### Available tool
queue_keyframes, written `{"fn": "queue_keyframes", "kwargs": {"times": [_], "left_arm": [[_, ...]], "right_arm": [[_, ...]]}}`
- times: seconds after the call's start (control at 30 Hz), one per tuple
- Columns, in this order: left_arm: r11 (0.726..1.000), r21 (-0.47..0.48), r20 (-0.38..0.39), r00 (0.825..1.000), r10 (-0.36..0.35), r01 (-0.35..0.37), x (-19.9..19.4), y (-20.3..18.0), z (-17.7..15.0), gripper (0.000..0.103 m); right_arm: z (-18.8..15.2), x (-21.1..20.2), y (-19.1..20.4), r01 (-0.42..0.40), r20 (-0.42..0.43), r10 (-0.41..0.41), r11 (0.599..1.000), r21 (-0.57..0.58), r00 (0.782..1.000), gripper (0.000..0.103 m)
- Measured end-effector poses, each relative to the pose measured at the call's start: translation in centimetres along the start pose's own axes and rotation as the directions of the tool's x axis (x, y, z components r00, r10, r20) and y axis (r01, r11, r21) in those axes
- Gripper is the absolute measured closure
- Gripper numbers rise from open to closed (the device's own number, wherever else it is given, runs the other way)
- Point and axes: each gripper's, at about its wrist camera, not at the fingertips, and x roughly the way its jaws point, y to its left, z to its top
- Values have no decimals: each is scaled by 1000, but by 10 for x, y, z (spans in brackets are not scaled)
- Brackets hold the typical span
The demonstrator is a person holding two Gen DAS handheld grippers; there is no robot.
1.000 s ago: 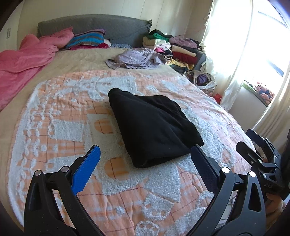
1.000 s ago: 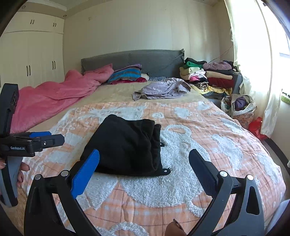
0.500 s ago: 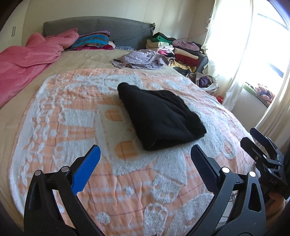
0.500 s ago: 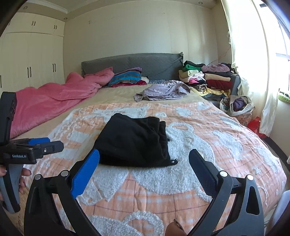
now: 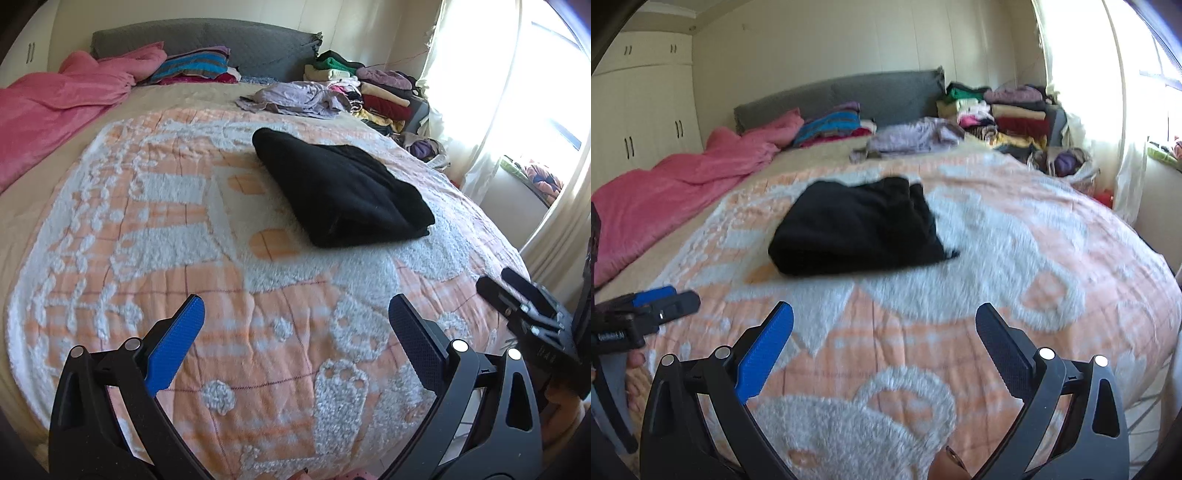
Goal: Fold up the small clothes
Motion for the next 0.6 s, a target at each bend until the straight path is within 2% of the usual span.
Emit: {"fn": "queue_keyframes", "kwargs": {"times": [0.33, 0.6], "left_arm": [[1000, -30, -30, 1000, 6, -7, 13, 15, -16, 10], [999, -35, -41, 999, 25, -26, 16, 18, -20, 10]], "right_arm": [[-17, 11, 4, 46, -24, -47, 999, -20, 999, 5], [-17, 16, 7, 37, -36, -39, 999, -36, 999, 5]]}}
